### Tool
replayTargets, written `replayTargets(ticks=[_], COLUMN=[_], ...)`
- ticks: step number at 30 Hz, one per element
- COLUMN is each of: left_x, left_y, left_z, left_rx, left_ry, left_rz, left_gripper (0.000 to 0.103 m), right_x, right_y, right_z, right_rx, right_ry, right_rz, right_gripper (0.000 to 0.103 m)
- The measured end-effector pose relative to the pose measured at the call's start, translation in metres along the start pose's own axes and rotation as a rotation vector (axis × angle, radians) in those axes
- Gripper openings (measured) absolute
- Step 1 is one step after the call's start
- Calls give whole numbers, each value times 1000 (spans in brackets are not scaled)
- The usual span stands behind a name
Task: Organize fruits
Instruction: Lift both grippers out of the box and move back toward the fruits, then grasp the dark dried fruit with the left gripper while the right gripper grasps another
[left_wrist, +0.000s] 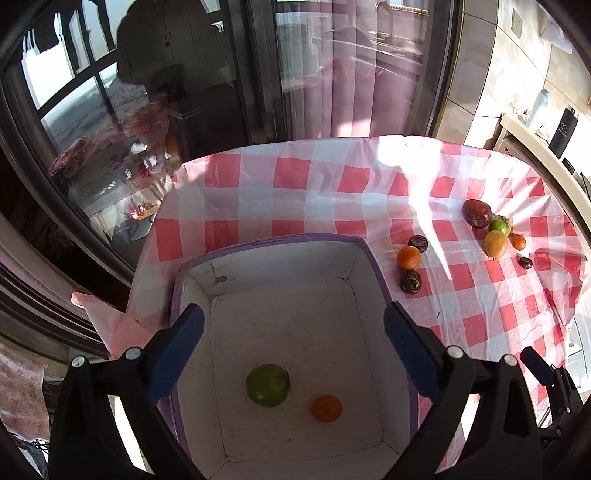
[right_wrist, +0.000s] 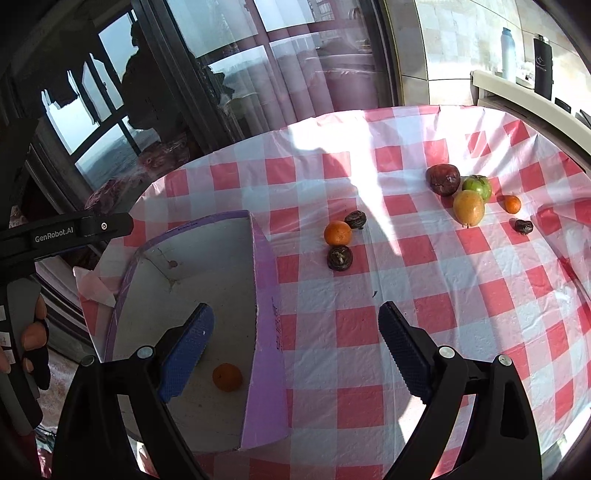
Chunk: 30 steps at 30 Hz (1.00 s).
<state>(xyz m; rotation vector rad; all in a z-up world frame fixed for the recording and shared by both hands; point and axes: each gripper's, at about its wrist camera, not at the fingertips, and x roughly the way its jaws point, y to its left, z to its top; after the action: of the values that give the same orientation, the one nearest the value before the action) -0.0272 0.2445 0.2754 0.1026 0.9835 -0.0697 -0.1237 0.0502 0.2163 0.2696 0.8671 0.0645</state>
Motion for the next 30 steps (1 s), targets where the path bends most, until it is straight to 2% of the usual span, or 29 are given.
replayTargets(ticks=[4,8,10,13,15,17,20,23,26,30], left_x=[13,34,59,105,136,163,194,217,237,248], left_y=[-47,-115,-148,-181,-197,-207,-209,-199,-190,-186], left_z=[7,4,-4,-17,-29,-38,-47,-51,-49,-42], left_rx=[23,85,100,53,25,13,-9,-58,-84,-112], left_ry=[-10,-11,33,114,152,154,112,77,87,39], left_rz=[-82,-188,-204,-211,-198,-147,-56,12,39,49], left_gripper=[98,100,100,100,100,100,100,100,92,93], right_x=[16,40,52,68,79,90,105,120,136,155], right_y=[-45,-110,-145,-197,-231,-264,-306,-336,-361,-381], right_z=[2,-1,-5,-12,-16,-16,-8,8,29,57], right_rx=[35,101,119,124,120,115,98,59,60,42], right_ry=[42,113,144,176,195,205,191,141,92,44], right_rz=[-51,-131,-177,-234,-270,-308,-364,-387,-374,-362], right_gripper=[88,88,88,88,88,88,88,88,88,87])
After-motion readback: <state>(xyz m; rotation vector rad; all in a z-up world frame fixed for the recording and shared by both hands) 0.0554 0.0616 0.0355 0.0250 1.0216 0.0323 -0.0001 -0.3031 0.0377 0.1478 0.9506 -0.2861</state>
